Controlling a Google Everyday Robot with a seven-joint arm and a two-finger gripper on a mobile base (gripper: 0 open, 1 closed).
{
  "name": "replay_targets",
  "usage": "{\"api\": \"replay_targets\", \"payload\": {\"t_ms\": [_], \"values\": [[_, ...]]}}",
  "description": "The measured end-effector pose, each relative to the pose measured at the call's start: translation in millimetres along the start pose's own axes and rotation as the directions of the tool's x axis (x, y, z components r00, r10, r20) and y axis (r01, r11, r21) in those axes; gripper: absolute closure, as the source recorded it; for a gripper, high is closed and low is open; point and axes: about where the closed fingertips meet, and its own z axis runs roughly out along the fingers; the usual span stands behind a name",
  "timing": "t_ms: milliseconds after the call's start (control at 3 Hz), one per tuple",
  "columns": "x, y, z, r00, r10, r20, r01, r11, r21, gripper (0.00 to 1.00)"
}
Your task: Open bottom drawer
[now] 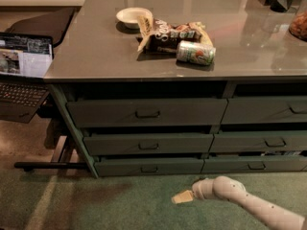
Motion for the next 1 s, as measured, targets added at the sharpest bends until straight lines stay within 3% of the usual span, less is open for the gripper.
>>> {"api": "replay_targets", "payload": {"t_ms": [333,667,1000], "values": [[1,-17,19,0.986,0.069,0.154,-0.063,0.9971,-0.043,0.00],[0,-29,30,0.981,0.031,0.190,-0.026,0.9993,-0.025,0.00],[0,-29,29,0.981,0.030,0.189,-0.026,0.9994,-0.025,0.00]]}}
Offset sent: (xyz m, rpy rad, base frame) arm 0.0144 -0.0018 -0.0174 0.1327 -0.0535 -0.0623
